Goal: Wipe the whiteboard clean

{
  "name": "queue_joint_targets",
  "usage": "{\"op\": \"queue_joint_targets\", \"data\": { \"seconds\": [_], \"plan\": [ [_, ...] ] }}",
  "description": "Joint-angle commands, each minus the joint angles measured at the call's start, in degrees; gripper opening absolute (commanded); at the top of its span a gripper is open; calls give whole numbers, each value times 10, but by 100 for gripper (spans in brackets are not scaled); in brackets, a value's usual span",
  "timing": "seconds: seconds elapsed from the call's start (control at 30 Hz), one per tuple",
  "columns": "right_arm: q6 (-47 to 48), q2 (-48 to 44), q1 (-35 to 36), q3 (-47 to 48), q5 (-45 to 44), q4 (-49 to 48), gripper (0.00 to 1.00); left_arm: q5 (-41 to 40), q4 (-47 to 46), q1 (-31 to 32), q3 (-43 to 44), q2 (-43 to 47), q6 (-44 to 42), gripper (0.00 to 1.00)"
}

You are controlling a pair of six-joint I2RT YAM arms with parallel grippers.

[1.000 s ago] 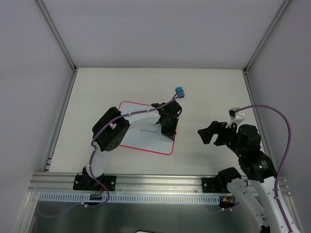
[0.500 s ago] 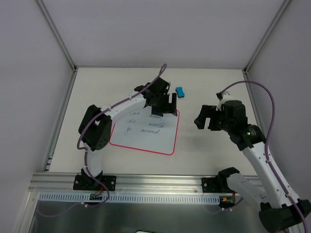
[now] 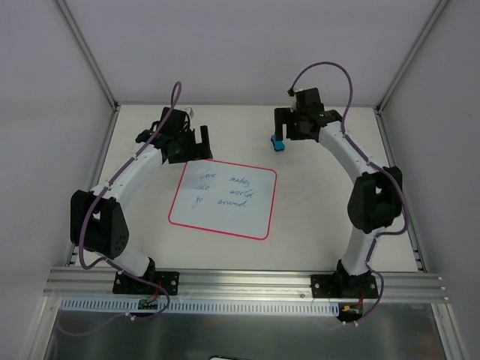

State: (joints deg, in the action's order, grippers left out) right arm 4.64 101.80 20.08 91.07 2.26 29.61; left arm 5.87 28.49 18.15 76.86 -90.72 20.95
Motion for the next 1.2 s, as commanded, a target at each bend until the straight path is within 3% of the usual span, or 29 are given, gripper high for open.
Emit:
{"op": "queue_joint_targets", "data": {
  "seconds": [0.0,0.13,0.4,0.57,1.17],
  "plan": [
    [48,91,1,110,-52,-16,87,-16,10,-15,-46,51,-38,99],
    [58,220,1,206,-64,-17,78,-33,11,-28,-103,86,-52,99],
    [32,344,0,335,-82,9,72,-73,14,-32,-159,121,-71,99],
    [13,350,-4,348,-90,19,68,-64,16,-32,-166,113,-64,99],
    [-85,357,-10,323,-36,64,68,-46,22,-33,-183,132,-51,99]
  ]
}}
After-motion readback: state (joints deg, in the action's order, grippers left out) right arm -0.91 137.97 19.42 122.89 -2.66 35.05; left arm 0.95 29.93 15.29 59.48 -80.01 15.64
